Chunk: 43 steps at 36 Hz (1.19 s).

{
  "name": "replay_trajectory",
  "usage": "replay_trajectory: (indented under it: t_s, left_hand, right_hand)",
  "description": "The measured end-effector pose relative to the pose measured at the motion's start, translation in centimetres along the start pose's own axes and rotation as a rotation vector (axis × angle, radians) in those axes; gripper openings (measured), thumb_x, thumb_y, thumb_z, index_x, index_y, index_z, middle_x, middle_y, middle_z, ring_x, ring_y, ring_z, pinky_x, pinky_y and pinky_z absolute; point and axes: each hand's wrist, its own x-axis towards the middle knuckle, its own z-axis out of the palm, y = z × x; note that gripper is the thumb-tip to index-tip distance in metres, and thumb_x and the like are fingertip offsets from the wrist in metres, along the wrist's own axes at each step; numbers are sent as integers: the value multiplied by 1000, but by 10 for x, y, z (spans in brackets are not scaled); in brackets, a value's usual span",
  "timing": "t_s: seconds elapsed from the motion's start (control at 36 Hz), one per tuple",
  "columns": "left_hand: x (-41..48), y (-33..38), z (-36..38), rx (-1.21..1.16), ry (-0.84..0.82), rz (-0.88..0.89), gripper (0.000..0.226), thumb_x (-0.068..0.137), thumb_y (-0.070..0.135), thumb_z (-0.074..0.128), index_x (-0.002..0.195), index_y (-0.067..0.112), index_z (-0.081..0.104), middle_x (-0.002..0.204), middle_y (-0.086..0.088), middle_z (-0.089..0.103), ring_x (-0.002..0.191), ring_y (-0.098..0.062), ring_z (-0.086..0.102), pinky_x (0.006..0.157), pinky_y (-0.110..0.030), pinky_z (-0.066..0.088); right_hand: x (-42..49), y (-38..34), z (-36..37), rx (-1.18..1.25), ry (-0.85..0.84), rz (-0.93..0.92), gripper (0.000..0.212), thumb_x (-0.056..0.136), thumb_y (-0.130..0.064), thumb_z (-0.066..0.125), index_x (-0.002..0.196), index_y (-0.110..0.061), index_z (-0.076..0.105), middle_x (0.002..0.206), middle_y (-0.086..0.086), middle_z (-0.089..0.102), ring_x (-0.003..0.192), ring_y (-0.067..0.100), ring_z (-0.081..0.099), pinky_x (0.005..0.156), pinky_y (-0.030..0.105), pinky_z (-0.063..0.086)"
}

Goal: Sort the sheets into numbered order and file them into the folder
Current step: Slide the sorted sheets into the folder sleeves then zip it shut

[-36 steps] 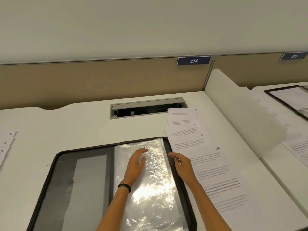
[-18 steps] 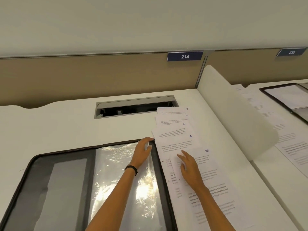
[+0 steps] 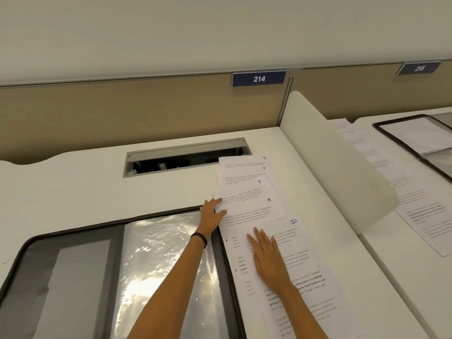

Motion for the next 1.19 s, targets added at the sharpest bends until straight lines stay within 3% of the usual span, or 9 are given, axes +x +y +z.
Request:
replay_trajectory:
  t_s: [0.14, 0.22, 0.31, 0.47, 0.64, 0.83, 0.97, 1.08, 1.19]
  left_hand:
    - [-5, 4, 7, -117, 97, 86, 34, 92, 5, 56, 127, 9, 55, 133, -6, 49, 127, -22, 43, 109, -37, 36]
    - [-7, 6, 9, -143, 162, 139, 29, 93, 7, 57, 122, 5, 58, 125, -5, 55, 110, -14, 50, 94, -21, 44]
    - [-5, 9, 12, -144, 236, 195, 22, 92, 14, 61, 112, 8, 65, 112, 1, 62, 102, -17, 57, 77, -8, 44]
    - [-3, 26, 12, -103, 258, 254, 15, 91, 19, 63, 104, 15, 69, 107, 2, 67, 87, 0, 59, 72, -4, 44]
    - [-2, 39, 10, -67, 259, 248, 19, 92, 14, 62, 109, 10, 69, 112, -1, 66, 83, 0, 57, 65, 0, 42]
    - [-4, 55, 3, -70, 328, 315, 21, 92, 4, 59, 111, 8, 68, 115, -7, 66, 90, -9, 58, 69, 4, 40]
    - [-10, 69, -6, -126, 277, 446, 33, 88, -4, 60, 115, 15, 62, 116, 3, 60, 101, -12, 58, 88, -12, 49]
    - [-15, 77, -12, -59, 183, 540, 51, 87, -3, 62, 135, 6, 48, 132, -1, 51, 117, -13, 50, 91, -2, 39]
    - [-22, 81, -19, 14, 152, 618, 60, 88, 1, 63, 142, 9, 39, 145, -8, 43, 130, -19, 45, 97, -10, 39]
  right_hand:
    - [0, -1, -1, 68, 36, 4, 49, 99, -32, 18, 148, -28, 23, 156, -5, 15, 144, 7, 3, 117, 27, -8]
    - [0, -3, -2, 107, 54, -8, 51, 97, -37, 13, 147, -31, 21, 156, -9, 9, 144, 5, 0, 117, 26, -10]
    - [0, -3, -3, 113, 52, 3, 52, 96, -38, 10, 147, -31, 19, 156, -10, 8, 145, 6, 0, 117, 26, -9]
    - [1, -2, -2, 134, 25, 20, 54, 95, -42, 8, 147, -32, 18, 155, -12, 6, 145, 5, 0, 117, 26, -9]
    - [1, -1, -4, 199, 22, 39, 55, 92, -46, 7, 145, -34, 13, 155, -14, 5, 145, 4, 1, 117, 23, -10]
    - [1, 9, -7, 198, 35, 49, 78, 80, -69, -18, 145, -33, 7, 154, -14, -1, 144, 4, -2, 116, 25, -9]
    - [-1, 13, -13, 195, 31, 87, 60, 88, -55, 2, 144, -33, 8, 153, -15, 2, 144, 5, 2, 116, 24, -8]
    - [-3, 17, -16, 209, 45, 117, 54, 91, -47, 9, 143, -33, 14, 153, -14, 8, 144, 5, 5, 116, 23, -7]
    - [-4, 14, -17, 228, 75, 155, 49, 94, -43, 15, 142, -32, 20, 152, -11, 13, 143, 7, 9, 117, 26, -3]
